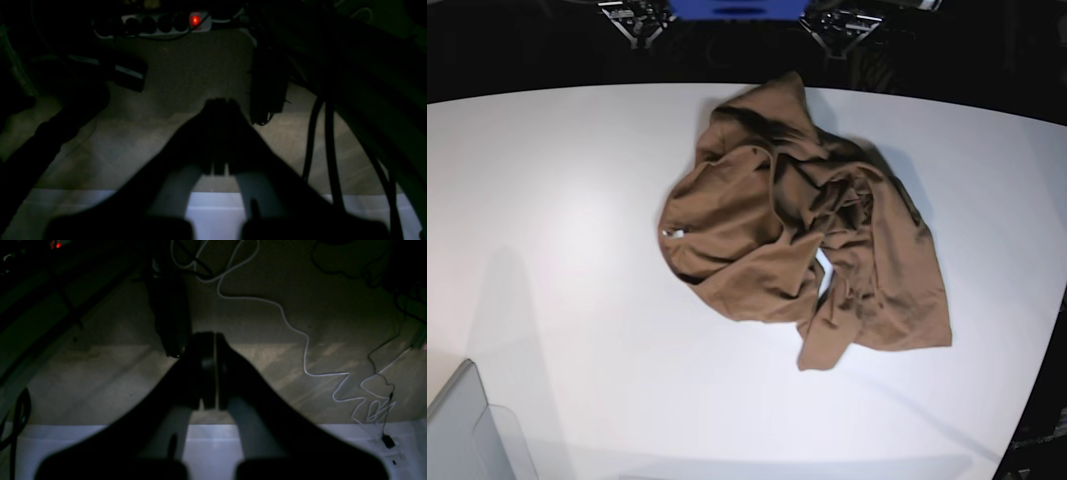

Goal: Layout the t-shirt on the table in an organized manner, then fold the t-shirt properly
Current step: 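Move both grippers from rest toward the crumpled brown t-shirt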

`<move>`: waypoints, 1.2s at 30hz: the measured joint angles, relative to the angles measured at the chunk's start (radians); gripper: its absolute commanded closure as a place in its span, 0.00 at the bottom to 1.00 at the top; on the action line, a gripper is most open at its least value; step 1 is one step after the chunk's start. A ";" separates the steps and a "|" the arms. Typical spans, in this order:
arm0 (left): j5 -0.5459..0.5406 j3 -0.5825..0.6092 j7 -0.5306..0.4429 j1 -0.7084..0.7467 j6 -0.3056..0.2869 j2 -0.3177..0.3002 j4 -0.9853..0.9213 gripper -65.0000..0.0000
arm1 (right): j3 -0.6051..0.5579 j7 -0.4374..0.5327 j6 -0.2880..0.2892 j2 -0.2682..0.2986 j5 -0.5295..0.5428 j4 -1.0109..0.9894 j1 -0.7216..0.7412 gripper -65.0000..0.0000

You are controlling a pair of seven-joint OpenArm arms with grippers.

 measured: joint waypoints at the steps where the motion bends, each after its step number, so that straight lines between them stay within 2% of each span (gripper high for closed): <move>1: 0.000 0.000 0.000 0.000 0.000 0.000 0.000 1.00 | 0.000 0.000 0.000 0.000 0.000 0.000 0.000 1.00; 14: 0.000 0.000 -0.001 0.002 -0.001 -0.001 0.000 1.00 | 0.000 0.004 0.000 0.000 0.000 0.000 -0.004 1.00; 19: -0.007 -0.005 0.003 0.045 -0.002 -0.019 0.053 1.00 | 0.000 0.000 0.011 0.025 0.004 0.039 -0.046 1.00; 32: -0.016 -0.006 0.016 0.457 -0.003 -0.116 0.730 1.00 | 0.007 -0.017 0.014 0.101 0.007 0.775 -0.452 1.00; 35: -0.116 -0.005 0.016 0.547 -0.004 -0.148 0.934 1.00 | 0.014 -0.014 0.013 0.110 0.008 0.970 -0.522 1.00; 36: -0.152 -0.004 0.047 0.574 -0.003 -0.159 1.002 1.00 | 0.027 -0.016 0.015 0.109 0.009 1.028 -0.544 1.00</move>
